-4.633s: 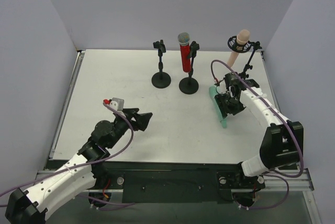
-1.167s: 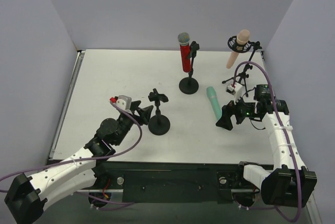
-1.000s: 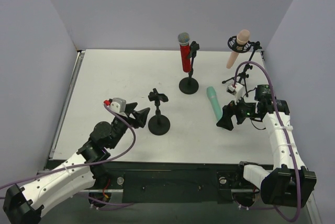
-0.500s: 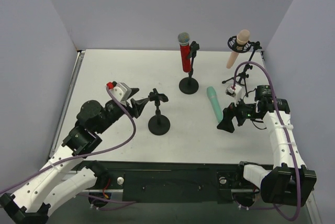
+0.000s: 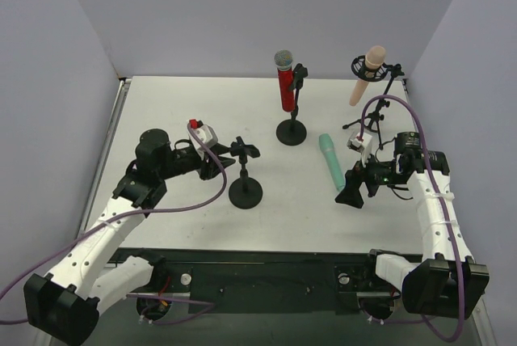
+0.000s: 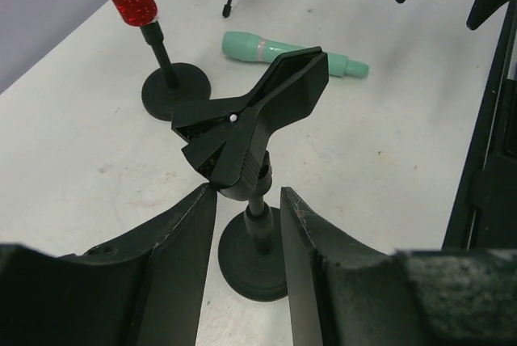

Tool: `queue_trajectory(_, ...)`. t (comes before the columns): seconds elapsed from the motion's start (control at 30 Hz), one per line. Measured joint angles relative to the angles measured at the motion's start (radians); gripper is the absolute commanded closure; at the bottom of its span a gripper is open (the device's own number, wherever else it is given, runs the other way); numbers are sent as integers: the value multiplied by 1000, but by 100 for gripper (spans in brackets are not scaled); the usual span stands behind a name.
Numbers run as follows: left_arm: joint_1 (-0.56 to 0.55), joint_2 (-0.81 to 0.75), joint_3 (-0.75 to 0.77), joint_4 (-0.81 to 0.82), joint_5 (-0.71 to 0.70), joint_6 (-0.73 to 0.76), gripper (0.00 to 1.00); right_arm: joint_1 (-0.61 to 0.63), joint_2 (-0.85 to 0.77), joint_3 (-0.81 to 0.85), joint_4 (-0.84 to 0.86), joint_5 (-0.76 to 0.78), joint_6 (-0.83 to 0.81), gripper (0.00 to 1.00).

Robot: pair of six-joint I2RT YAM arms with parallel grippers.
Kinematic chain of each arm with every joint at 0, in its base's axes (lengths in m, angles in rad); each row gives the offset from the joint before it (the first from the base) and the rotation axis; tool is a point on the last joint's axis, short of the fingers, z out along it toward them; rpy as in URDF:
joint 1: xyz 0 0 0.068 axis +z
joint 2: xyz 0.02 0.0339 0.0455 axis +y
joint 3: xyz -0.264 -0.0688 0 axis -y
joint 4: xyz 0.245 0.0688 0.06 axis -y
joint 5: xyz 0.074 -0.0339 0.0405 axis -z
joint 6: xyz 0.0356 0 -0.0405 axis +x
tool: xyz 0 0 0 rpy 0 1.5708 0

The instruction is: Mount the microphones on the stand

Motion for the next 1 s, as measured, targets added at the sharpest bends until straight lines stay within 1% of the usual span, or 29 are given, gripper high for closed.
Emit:
queue_trajectory(0.1,0,41,0,33,52,-10,54,0,0,5,-11,-6,-12,8)
queue_trajectory(0.27,1,52,-5,90,82,-42,56,0,0,5,-23,-10,-21,9)
queue_trajectory(0.4,1,51,-13,131,76,-59,54,0,2,5,-25,-12,-22,8)
queue_trajectory(0.53,1,47,-15,136,42,-50,52,0,8,5,-31,-14,-23,8)
queue_trajectory(0.7,1,42,-19,136,14,-27,52,0,17,5,-32,-14,-26,8)
queue_trajectory(0.73,1,42,-19,136,14,-26,54,0,18,5,-34,-14,-26,8)
queue_trajectory(0.8,0,47,-19,138,16,-26,63,0,19,5,-37,-14,-27,8)
queue_trajectory(0.83,0,50,-19,140,18,-25,78,0,19,5,-39,-14,-29,9)
queue_trajectory(0.9,1,55,-19,141,21,-29,90,0,19,6,-41,-14,-30,8)
queue_trajectory(1.0,-5,54,-19,144,42,-54,100,0,19,7,-42,-14,-33,8)
